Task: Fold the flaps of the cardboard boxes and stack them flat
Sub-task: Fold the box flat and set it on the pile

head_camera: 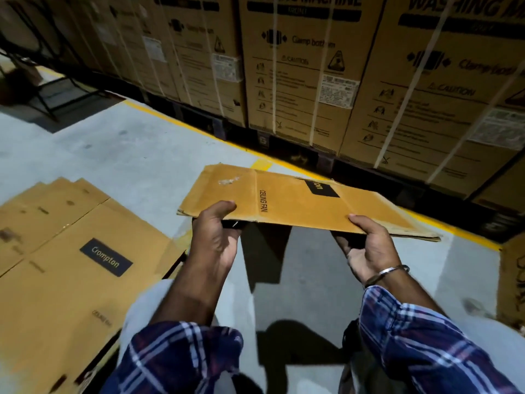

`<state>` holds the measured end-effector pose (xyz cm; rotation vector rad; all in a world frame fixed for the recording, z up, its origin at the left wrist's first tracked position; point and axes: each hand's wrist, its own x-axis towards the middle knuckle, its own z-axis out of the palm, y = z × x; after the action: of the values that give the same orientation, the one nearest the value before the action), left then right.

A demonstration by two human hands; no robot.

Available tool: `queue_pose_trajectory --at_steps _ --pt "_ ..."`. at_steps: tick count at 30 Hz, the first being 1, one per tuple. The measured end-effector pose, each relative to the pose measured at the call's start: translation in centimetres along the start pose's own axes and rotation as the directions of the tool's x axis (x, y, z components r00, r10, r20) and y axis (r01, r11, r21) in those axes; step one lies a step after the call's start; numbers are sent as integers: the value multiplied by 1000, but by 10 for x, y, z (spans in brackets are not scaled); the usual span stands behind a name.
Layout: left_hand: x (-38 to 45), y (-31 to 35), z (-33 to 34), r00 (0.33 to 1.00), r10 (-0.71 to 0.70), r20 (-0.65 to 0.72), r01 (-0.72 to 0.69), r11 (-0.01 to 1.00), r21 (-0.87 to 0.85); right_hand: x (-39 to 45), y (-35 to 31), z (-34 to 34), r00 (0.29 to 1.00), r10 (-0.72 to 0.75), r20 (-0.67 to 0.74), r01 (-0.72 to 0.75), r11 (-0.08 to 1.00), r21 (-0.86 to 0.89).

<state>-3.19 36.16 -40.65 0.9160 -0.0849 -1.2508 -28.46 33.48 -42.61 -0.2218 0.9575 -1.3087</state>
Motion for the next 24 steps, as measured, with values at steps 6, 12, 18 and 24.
queue_pose_trajectory --at_steps 6,12,18,24 --pt "11 27 -22 984 -26 -174 37 998 57 13 36 22 993 65 -94 -81 980 -183" --pt "-5 26 -26 978 -54 -201 109 955 275 14 72 40 999 46 -4 -45 940 -339" --pt "8 60 -44 966 5 -259 -19 998 -53 3 86 79 985 0 174 49 959 -279" --pt "6 97 -123 956 91 -279 -167 950 -262 -5 161 135 949 157 273 -75 955 -286"
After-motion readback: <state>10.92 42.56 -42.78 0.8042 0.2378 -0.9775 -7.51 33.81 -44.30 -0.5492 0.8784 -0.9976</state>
